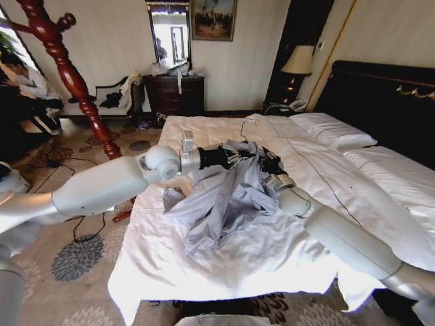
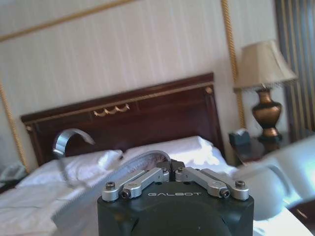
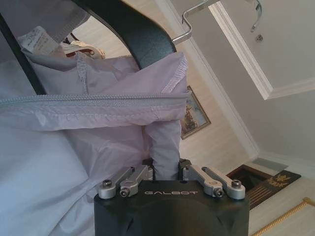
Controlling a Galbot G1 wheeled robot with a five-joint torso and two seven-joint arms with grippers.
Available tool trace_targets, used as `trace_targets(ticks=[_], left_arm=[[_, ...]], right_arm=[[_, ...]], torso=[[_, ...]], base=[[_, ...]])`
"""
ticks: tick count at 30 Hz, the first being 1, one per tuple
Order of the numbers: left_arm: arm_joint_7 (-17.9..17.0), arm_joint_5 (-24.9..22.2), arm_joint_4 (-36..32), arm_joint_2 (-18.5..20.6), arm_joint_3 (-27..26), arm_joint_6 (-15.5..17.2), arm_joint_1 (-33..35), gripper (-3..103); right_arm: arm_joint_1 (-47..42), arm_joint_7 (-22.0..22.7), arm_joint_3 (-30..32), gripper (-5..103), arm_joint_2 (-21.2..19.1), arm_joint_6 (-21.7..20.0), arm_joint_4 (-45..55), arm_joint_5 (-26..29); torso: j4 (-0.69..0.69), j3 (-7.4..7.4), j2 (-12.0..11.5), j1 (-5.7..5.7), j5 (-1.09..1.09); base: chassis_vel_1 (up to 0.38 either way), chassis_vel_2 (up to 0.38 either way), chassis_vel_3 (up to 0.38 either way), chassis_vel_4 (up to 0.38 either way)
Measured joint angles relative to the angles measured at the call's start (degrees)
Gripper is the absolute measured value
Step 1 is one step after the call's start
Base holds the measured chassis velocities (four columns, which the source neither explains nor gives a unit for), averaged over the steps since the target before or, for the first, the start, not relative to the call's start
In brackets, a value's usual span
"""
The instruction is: Pick up the clothes from the bed and hang them on the clothes hanger.
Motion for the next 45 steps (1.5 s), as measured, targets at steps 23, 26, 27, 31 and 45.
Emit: trace_targets(ticks=[23,26,27,31,45], left_arm=[[16.0,-3.2,10.6,11.3,1.7,-2.4,-11.9,0],[17.2,-2.4,11.5,12.2,1.7,-2.7,-12.2,0],[17.6,-1.8,12.3,12.3,1.7,-2.9,-12.4,0],[17.4,-0.1,12.9,11.0,1.8,-2.9,-12.4,0],[8.6,5.4,15.1,-6.3,4.1,-0.8,-12.5,0]], right_arm=[[1.2,1.0,1.8,20,-3.9,2.9,-1.0,2.9],[1.9,1.0,1.5,20,-3.8,2.9,-1.0,3.3],[2.2,1.0,1.2,20,-3.6,2.8,-0.8,3.5],[2.4,0.9,0.6,20,-3.0,2.5,-0.2,3.5],[2.0,0.1,-0.8,20,-1.3,1.6,0.6,2.2]], torso=[[0.0,0.0,0.0,0.01,0.01],[0.01,0.0,0.0,0.01,0.0],[0.03,0.0,0.0,0.01,-0.01],[0.03,0.0,0.0,0.01,-0.01],[-0.04,0.01,0.0,0.02,0.05]], base=[[0.0,0.0,0.0,0.0],[0.0,0.0,0.0,0.0],[0.0,0.0,0.0,0.0],[0.0,0.0,0.0,0.0],[0.0,0.0,0.0,0.0]])
